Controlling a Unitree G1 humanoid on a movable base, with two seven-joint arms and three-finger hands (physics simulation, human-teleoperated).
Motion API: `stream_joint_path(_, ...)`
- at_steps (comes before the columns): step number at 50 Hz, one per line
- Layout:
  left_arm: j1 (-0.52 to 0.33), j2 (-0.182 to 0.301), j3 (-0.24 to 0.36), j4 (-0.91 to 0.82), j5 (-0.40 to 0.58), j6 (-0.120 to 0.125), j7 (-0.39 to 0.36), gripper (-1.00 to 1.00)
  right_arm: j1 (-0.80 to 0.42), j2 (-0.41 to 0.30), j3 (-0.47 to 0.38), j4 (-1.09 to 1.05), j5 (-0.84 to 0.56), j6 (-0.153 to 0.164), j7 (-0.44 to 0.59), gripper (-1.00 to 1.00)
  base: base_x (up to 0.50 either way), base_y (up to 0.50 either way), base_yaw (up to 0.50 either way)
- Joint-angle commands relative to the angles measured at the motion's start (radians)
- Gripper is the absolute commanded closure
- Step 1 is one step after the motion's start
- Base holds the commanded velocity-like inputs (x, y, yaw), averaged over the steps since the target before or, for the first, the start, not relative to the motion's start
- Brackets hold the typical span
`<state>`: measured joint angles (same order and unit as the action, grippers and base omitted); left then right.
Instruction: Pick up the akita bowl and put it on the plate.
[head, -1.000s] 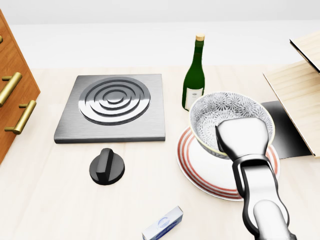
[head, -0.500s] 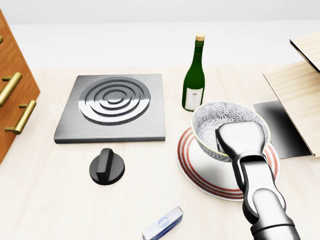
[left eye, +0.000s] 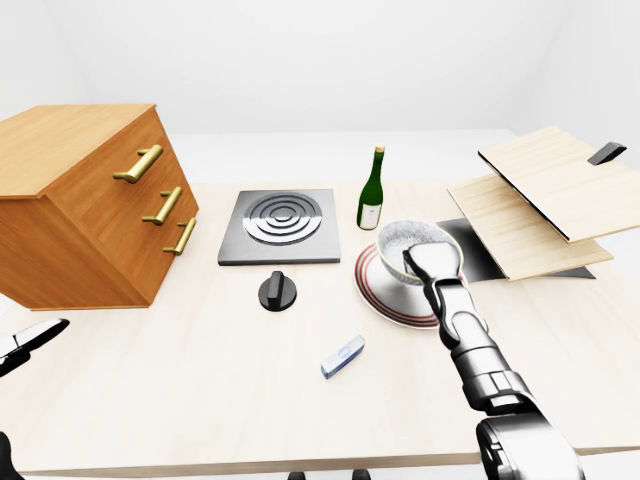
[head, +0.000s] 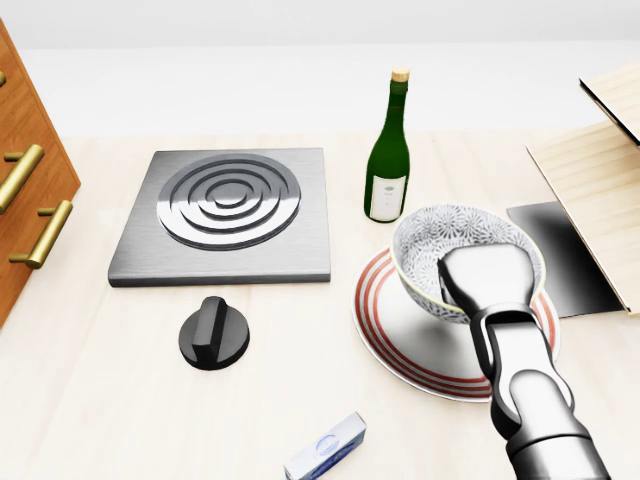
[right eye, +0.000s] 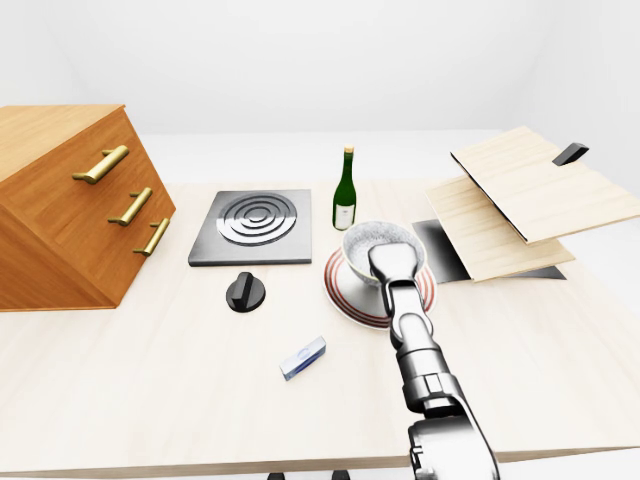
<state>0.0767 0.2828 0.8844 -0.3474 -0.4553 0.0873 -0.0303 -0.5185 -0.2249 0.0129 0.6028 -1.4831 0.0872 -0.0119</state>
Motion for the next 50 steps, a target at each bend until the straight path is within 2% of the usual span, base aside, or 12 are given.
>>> stream_joint_path(1,0.001,0.000,-0.001,0.002,0.001,0.000,0.001,-1.00,-0.049,-0.009,0.009,0.072,0.043,0.000,-0.101,0.97,0.00,0.00,0.00)
stream_joint_path(12,0.003,-0.002,0.001,-0.004,-0.001,0.000,-0.001,-1.00,-0.083,0.000,0.028,0.190,0.070,0.000,-0.163,0.95,0.00,0.00,0.00)
stream_joint_path(21,0.005,-0.004,0.003,-0.006,-0.002,0.000,-0.002,-1.00,-0.055,-0.008,0.040,0.155,0.043,0.000,-0.145,0.95,0.00,0.00,0.00)
stream_joint_path(41,0.003,-0.004,0.002,-0.003,0.000,0.000,-0.004,-1.00,-0.010,-0.026,0.010,0.068,0.017,0.000,-0.097,0.94,0.00,0.00,0.00)
stream_joint_path(42,0.004,-0.004,0.002,-0.004,0.000,0.000,-0.004,-1.00,-0.004,-0.027,0.013,0.060,0.008,0.000,-0.095,0.55,0.00,0.00,0.00)
stream_joint_path(43,0.004,-0.004,0.002,-0.005,0.000,0.000,-0.005,-1.00,-0.002,-0.029,0.012,0.059,-0.003,0.000,-0.092,-1.00,0.00,0.00,0.00)
stream_joint_path(47,0.004,-0.003,0.003,-0.005,-0.001,0.000,-0.004,-1.00,0.025,-0.033,0.006,0.004,-0.001,0.000,-0.067,-1.00,0.00,0.00,0.00)
stream_joint_path(50,0.003,-0.003,0.003,-0.005,0.001,0.000,-0.004,-1.00,0.069,-0.035,0.004,-0.114,-0.036,0.000,-0.001,-1.00,0.00,0.00,0.00)
